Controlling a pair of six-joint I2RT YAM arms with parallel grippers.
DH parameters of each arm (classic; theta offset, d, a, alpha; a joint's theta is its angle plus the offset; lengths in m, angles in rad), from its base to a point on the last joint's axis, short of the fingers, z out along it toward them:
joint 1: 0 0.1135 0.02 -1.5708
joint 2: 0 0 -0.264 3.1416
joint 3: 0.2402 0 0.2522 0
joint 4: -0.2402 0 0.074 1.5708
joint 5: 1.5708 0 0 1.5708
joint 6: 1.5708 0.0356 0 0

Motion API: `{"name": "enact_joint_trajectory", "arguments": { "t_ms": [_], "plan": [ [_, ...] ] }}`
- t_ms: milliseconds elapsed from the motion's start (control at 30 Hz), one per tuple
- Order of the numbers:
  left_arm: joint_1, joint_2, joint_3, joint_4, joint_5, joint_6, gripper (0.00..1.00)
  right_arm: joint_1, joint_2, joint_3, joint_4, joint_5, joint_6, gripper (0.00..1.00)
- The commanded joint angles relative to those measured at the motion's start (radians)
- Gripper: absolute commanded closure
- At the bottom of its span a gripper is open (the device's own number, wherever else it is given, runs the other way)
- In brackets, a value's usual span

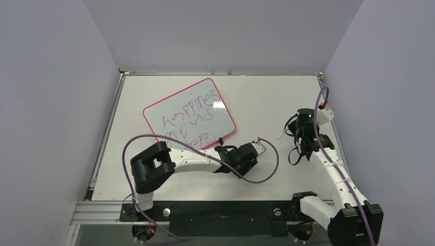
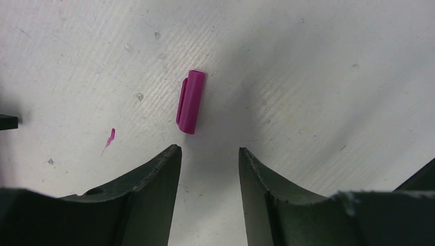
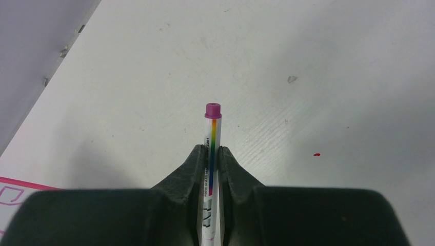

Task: Write a sentence on the whiteboard
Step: Pick up the pen cap from the center of the board.

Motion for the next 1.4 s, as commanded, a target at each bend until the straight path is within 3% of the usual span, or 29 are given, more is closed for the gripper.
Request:
{"name": "enact_joint_trajectory", "arguments": {
  "t_ms": [0, 267, 700, 833, 967, 1167, 1367],
  "plan": [
    [0.001, -0.021, 0.068, -0.015, -0.019, 0.030, 0.57, -0.005, -0.020, 0.000, 0.029, -0.005, -0.005, 1.00],
    [0.017, 0.052, 0.106, -0.032, 0.001, 0.140, 0.57, -0.014, -0.018, 0.005, 0.030, -0.017, -0.016, 1.00],
    [0.086, 0.110, 0.118, 0.009, 0.119, 0.186, 0.62, -0.027, -0.022, -0.004, 0.030, -0.025, -0.028, 1.00],
    [0.090, 0.122, 0.106, 0.017, 0.185, 0.186, 0.72, -0.028, -0.019, -0.006, 0.032, -0.026, -0.032, 1.00],
    [0.105, 0.123, 0.062, 0.064, 0.275, 0.148, 0.97, -0.034, -0.020, -0.005, 0.032, -0.030, -0.036, 1.00],
    [0.162, 0.054, -0.033, 0.204, 0.422, 0.024, 1.00, -0.036, -0.025, -0.012, 0.064, -0.086, -0.068, 1.00],
    [0.257, -0.101, -0.177, 0.570, 0.644, -0.188, 1.00, -0.027, -0.094, -0.048, 0.188, -0.203, -0.107, 1.00]
  ]
}}
